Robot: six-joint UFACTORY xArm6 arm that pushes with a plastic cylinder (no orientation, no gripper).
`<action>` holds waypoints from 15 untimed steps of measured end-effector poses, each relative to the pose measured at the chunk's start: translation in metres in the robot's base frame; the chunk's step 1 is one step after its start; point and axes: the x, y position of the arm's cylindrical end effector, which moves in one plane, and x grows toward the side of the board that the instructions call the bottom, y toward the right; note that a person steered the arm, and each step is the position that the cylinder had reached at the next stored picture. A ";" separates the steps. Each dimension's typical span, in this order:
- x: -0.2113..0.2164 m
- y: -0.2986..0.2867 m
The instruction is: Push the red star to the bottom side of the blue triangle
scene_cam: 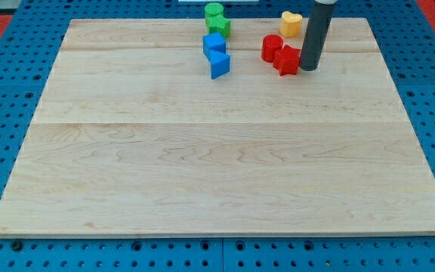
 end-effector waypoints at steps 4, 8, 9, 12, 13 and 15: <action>-0.011 -0.030; 0.006 0.000; 0.007 0.000; 0.042 0.009; 0.052 -0.021; 0.055 -0.093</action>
